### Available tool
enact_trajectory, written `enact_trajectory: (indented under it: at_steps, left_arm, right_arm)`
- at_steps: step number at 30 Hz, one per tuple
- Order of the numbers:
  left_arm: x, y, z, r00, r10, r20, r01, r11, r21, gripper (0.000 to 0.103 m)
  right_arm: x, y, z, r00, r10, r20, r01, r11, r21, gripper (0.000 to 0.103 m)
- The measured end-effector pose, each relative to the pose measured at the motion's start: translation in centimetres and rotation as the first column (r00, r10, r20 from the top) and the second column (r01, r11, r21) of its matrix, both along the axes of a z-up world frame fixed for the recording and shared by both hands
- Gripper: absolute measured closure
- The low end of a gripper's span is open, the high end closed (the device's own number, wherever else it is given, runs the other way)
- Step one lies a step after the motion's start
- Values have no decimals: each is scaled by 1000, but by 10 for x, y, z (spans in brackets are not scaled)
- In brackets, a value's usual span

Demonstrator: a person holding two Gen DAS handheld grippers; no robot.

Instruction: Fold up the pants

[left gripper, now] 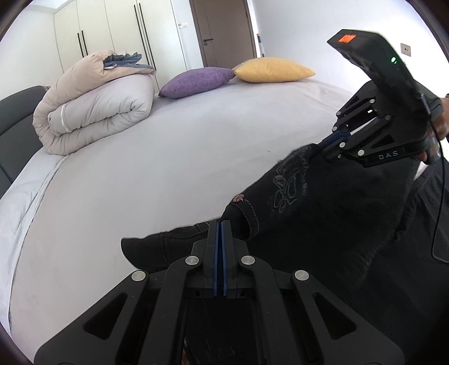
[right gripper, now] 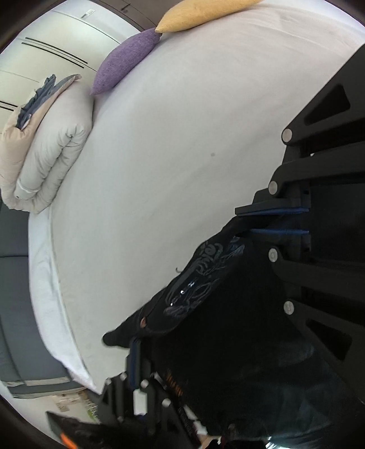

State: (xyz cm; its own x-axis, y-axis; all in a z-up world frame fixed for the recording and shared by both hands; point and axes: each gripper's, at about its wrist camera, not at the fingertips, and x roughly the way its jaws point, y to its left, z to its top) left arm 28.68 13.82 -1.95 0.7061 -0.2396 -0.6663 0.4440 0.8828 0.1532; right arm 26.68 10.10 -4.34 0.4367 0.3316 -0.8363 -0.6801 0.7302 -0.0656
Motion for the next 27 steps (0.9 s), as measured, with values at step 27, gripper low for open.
enact_trajectory:
  at_steps: [27]
  left_arm:
    - [-295, 20, -63, 988, 37, -151, -37, 999, 2, 103]
  right_arm:
    - [-327, 105, -72, 838, 503, 211, -342, 786, -515, 96]
